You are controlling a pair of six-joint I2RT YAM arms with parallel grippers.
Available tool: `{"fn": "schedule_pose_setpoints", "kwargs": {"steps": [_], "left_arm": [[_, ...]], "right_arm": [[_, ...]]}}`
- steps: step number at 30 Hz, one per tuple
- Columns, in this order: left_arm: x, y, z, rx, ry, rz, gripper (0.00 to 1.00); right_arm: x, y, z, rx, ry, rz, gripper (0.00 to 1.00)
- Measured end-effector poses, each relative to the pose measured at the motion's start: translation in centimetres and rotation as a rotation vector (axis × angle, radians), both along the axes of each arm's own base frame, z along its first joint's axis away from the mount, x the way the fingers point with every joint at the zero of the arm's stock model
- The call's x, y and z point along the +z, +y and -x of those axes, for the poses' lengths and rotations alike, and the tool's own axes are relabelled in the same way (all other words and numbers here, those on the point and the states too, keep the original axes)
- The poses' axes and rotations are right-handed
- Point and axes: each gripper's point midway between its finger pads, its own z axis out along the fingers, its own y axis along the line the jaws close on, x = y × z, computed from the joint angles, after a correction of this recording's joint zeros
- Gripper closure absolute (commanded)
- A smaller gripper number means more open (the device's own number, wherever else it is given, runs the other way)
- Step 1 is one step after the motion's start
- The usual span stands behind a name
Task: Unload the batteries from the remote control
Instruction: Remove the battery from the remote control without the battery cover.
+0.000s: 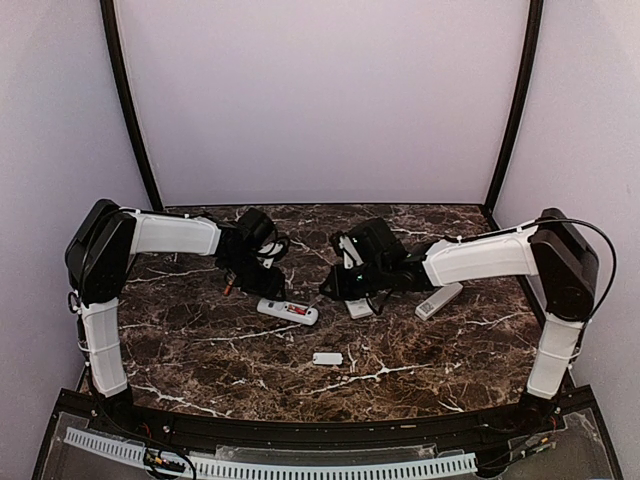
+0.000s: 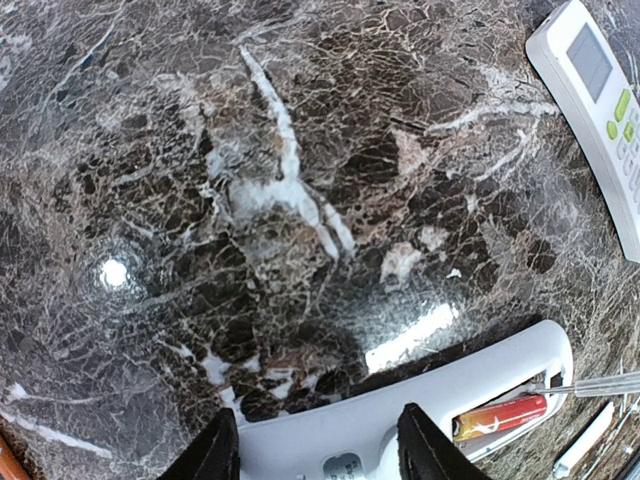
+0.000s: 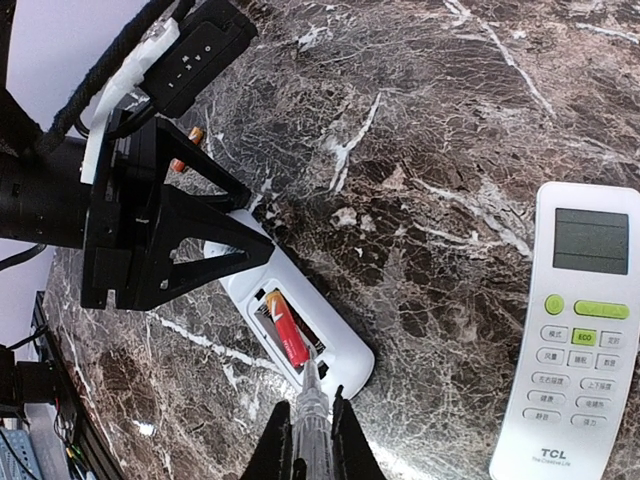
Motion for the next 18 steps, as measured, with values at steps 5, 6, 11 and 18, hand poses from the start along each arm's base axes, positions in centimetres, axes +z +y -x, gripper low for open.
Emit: {"fn": "schedule_pose_setpoints", "kwargs": {"steps": [5, 6, 11, 18], "left_arm": [[0.0, 0.0, 0.0, 0.0, 0.0, 0.0, 0.47], [0.0, 0.0, 0.0, 0.0, 0.0, 0.0, 0.47], [0.0, 0.0, 0.0, -0.001, 0.0, 0.0, 0.47], [0.0, 0.0, 0.0, -0.003, 0.0, 0.0, 0.47]], "right_arm": [[-0.1, 0.4, -0.2, 0.002, 0.0, -0.005, 1.0], [-0.3, 0.5, -0.3, 0.003, 0.002, -0.004, 1.0], [-0.8, 1.3, -0.7, 0.013, 0.025, -0.054, 1.0], [-1.4, 1.9, -1.5, 0.024, 0.1, -0.158, 1.0]]}}
